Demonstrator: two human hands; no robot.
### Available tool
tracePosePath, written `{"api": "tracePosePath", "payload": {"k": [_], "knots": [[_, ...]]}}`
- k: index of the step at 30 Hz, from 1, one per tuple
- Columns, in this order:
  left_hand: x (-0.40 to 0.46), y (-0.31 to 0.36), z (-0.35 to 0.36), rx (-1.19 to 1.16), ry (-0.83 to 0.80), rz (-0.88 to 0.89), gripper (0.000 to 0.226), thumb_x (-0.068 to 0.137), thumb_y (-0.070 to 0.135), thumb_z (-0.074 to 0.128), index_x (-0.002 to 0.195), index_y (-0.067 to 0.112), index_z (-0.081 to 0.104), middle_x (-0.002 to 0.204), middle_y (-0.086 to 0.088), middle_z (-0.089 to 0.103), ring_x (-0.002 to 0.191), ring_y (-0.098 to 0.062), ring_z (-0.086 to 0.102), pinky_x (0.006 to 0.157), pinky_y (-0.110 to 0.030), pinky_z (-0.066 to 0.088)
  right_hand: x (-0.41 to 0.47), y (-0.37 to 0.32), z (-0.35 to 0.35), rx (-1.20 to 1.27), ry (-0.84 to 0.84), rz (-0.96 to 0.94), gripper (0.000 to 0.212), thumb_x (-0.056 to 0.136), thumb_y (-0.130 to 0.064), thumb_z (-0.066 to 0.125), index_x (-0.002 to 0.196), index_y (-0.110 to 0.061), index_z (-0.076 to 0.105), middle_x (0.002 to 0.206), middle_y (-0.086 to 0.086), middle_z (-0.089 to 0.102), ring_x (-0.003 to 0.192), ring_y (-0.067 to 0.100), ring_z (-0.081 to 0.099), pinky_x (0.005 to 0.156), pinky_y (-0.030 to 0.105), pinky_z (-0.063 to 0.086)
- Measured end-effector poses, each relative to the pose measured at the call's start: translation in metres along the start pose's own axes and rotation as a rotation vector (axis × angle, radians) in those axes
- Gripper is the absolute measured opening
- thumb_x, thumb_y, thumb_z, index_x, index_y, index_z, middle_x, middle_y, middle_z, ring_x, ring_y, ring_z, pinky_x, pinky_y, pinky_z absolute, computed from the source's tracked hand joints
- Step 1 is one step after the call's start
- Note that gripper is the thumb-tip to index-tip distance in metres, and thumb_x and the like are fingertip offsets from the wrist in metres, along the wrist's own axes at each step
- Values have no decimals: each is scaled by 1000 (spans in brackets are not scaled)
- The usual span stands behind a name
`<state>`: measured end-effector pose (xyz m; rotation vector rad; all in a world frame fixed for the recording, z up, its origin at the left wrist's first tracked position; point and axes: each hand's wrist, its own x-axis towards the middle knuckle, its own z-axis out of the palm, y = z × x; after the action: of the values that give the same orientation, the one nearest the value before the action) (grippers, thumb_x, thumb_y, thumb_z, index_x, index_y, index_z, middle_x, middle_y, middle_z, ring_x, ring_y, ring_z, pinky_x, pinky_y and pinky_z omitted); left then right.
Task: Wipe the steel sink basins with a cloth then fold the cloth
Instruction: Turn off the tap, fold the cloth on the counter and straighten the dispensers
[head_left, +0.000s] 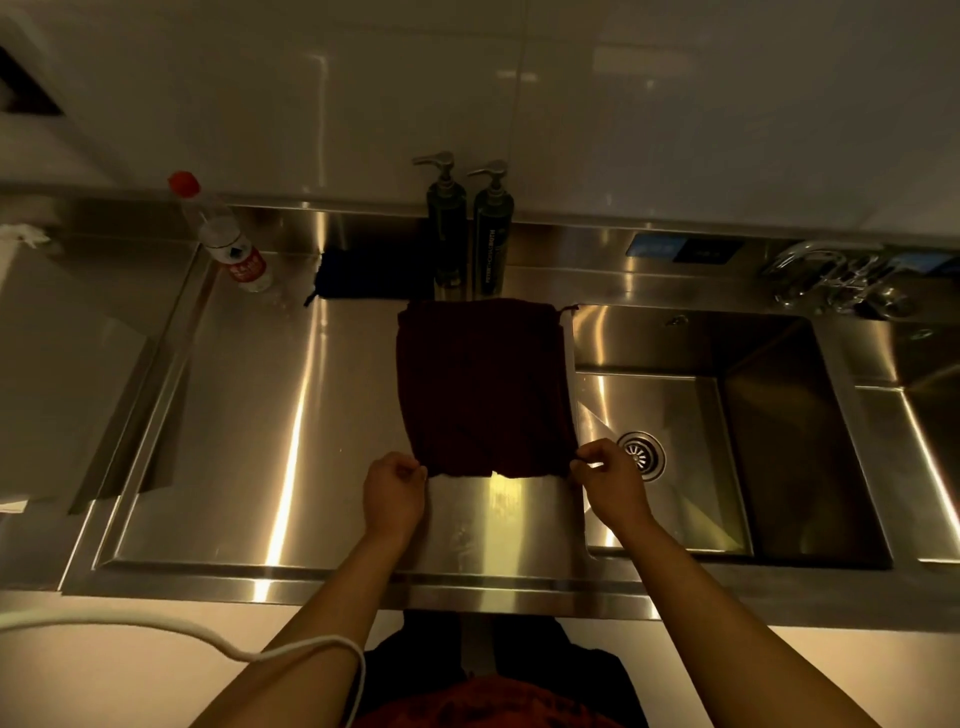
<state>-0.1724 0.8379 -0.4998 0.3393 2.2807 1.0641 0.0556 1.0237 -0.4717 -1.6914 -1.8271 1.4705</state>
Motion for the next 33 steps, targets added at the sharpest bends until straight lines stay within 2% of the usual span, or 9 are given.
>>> {"api": "tracePosePath", "payload": {"k": [4, 9, 14, 17, 19, 21, 24, 28, 33], "knots": [[-1, -4, -11, -234, -57, -73, 2, 97, 13, 67, 98, 14, 66, 95, -6, 73, 91, -31, 72, 86, -51, 60, 2, 0, -3, 49, -4, 50, 11, 91, -4, 71, 94, -13, 65, 96, 13, 71, 83, 30, 71, 76, 36, 55], [-8, -8, -29, -329, 29, -74, 17, 90, 6, 72, 90, 22, 66, 83, -7, 74, 77, -29, 73, 65, -34, 58, -2, -8, -5, 310, -65, 208, 9, 92, 2, 65, 95, -7, 62, 83, 17, 68, 68, 26, 65, 69, 39, 52], [-20, -19, -40, -239, -53, 31, 31, 97, 5, 66, 105, 36, 68, 95, 9, 73, 79, -17, 73, 64, -21, 58, -17, -7, -9, 492, -55, 354, 17, 95, 7, 58, 99, -8, 54, 78, 16, 61, 62, 26, 59, 58, 34, 49], [-28, -33, -44, -122, -111, 72, 34, 100, 10, 64, 104, 42, 73, 104, 13, 72, 85, -14, 71, 69, -21, 57, -27, 5, -11, 360, -84, 304, 13, 96, 6, 54, 100, -6, 56, 83, 18, 59, 62, 27, 54, 59, 33, 46], [-35, -43, -46, 22, -138, 118, 31, 100, 11, 65, 104, 41, 74, 110, 10, 69, 96, -11, 67, 84, -22, 54, -35, 18, -12, 171, -115, 213, 14, 98, 4, 54, 100, -5, 64, 92, 17, 65, 71, 30, 58, 64, 33, 47], [-41, -54, -49, 171, -181, 172, 28, 98, 13, 68, 109, 38, 72, 113, 7, 65, 104, -11, 63, 92, -18, 47, -46, 30, -12, -22, -175, 124, 18, 95, 1, 62, 100, -14, 70, 99, 10, 69, 83, 28, 65, 73, 30, 50], [-47, -65, -54, 334, -253, 207, 30, 93, 20, 77, 119, 33, 70, 117, 7, 59, 104, -11, 60, 96, -24, 49, -61, 44, -10, -153, -244, 110, 36, 83, 3, 73, 101, -27, 66, 107, -1, 65, 83, 21, 65, 70, 22, 51], [-55, -73, -61, 435, -252, 286, 31, 93, 13, 75, 117, 32, 70, 110, 13, 54, 95, -5, 60, 90, -19, 50, -73, 57, -4, -322, -214, 61, 41, 83, 7, 67, 98, -31, 63, 107, -8, 62, 92, 8, 59, 70, 15, 46], [-64, -81, -70, 436, -227, 337, 29, 93, 15, 76, 105, 41, 72, 107, 31, 47, 92, 9, 56, 76, 0, 41, -75, 66, -5, -396, -219, 13, 30, 88, -8, 74, 88, -37, 65, 105, -14, 61, 91, 4, 58, 68, 8, 40]]}}
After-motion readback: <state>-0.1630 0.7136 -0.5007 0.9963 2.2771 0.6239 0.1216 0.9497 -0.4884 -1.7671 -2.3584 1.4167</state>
